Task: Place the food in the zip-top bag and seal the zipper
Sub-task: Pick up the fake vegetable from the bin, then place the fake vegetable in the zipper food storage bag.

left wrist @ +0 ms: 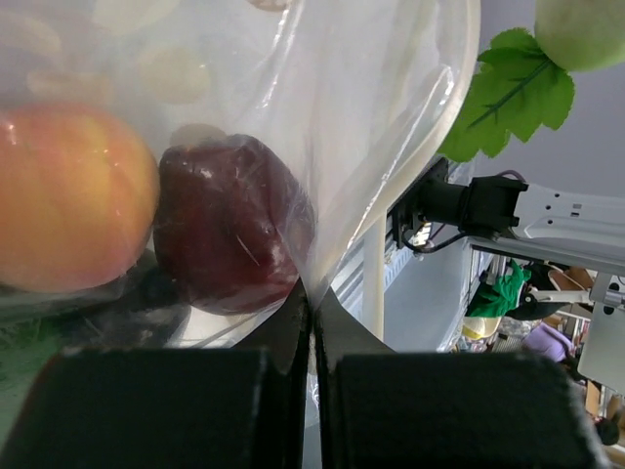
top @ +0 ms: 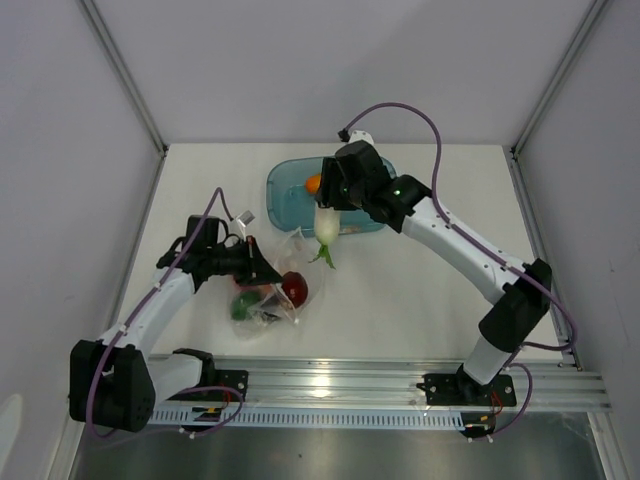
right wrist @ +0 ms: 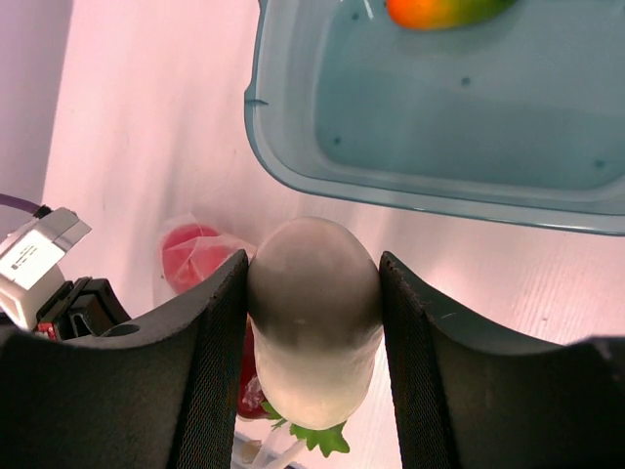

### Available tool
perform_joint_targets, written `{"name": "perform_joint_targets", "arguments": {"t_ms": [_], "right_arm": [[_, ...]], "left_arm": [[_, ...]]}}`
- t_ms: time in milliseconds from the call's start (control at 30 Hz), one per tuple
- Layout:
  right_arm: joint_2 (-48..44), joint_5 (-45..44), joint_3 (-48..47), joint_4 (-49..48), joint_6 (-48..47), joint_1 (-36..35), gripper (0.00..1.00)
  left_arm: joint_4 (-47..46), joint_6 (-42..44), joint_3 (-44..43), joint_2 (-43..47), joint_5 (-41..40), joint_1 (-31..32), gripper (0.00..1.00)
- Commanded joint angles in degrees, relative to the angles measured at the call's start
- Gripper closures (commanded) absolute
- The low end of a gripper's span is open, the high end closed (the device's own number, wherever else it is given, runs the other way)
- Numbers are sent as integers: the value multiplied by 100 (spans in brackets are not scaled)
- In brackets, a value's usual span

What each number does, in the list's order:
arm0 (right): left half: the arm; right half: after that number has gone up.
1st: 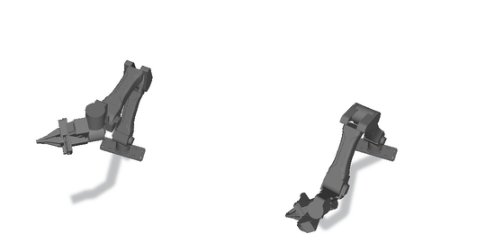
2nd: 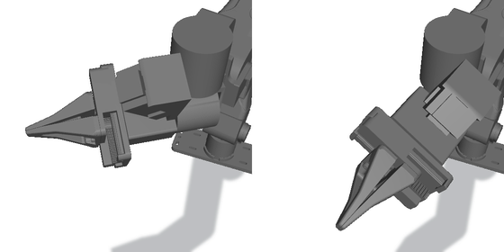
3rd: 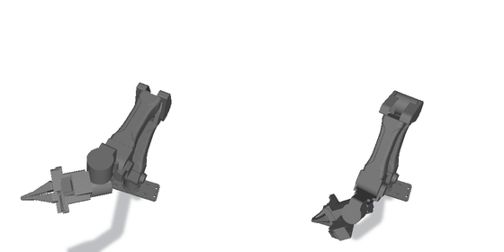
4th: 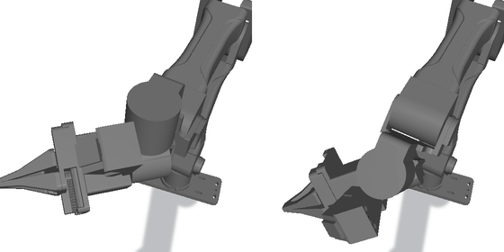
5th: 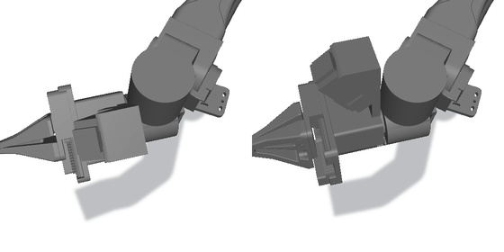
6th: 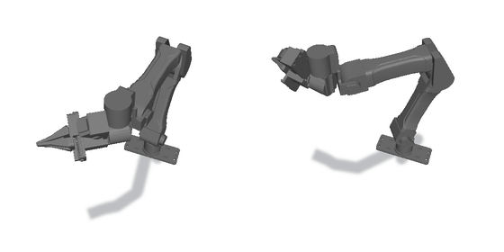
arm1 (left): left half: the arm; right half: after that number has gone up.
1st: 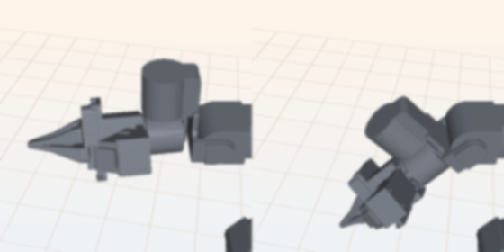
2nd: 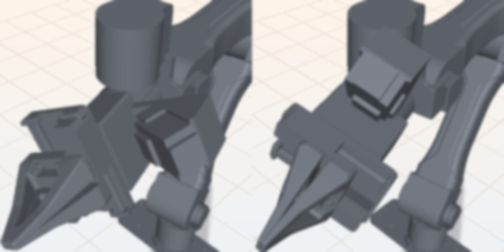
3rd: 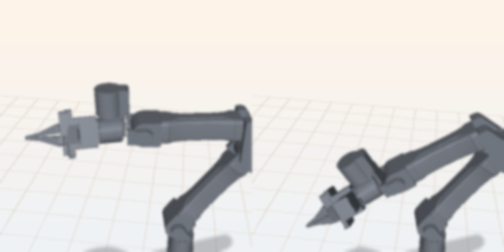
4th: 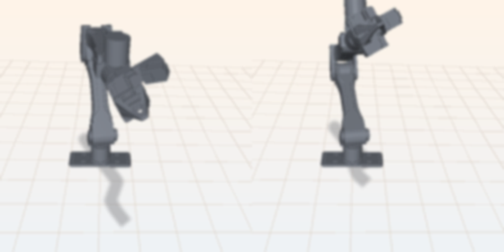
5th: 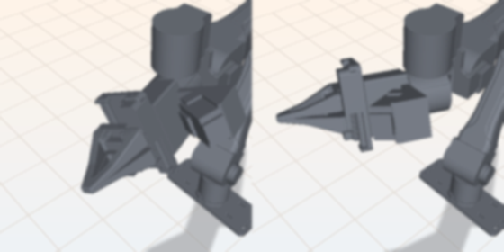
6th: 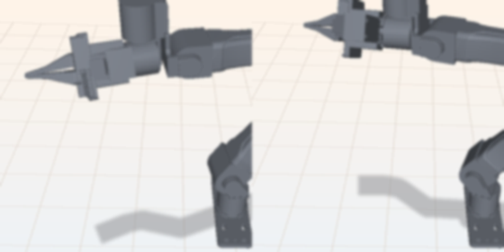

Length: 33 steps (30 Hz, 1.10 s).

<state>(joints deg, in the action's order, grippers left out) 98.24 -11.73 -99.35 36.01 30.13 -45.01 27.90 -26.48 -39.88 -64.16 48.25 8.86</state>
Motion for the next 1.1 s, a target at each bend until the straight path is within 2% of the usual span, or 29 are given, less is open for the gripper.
{"name": "perform_joint_targets", "arguments": {"t_ms": [0,133,300,433,633,967,1067], "right_arm": [[-541,125,293,-637,-323,-7,100],[-788,645,636,-1061,-332,-121,100],[-569,978,216,-1122,-455,-280,100],[-384,1015,-128,-982,-455,-341,100],[-402,874,-137,-1008,-499,-403,100],[11,732,-94,-674,-447,-526,100],[178,917,-111,-639,-368,-535,93]], "left_arm": [[-302,-93,-327,9,360,10,99],[-461,-296,-546,27,501,10,100],[-355,-331,-837,149,422,10,99],[-539,-516,-1030,246,449,10,99],[-680,-674,-1391,141,422,10,100],[-1330,-1245,-1154,150,659,10,99],[-1419,-1316,-1031,202,660,10,99]]}}
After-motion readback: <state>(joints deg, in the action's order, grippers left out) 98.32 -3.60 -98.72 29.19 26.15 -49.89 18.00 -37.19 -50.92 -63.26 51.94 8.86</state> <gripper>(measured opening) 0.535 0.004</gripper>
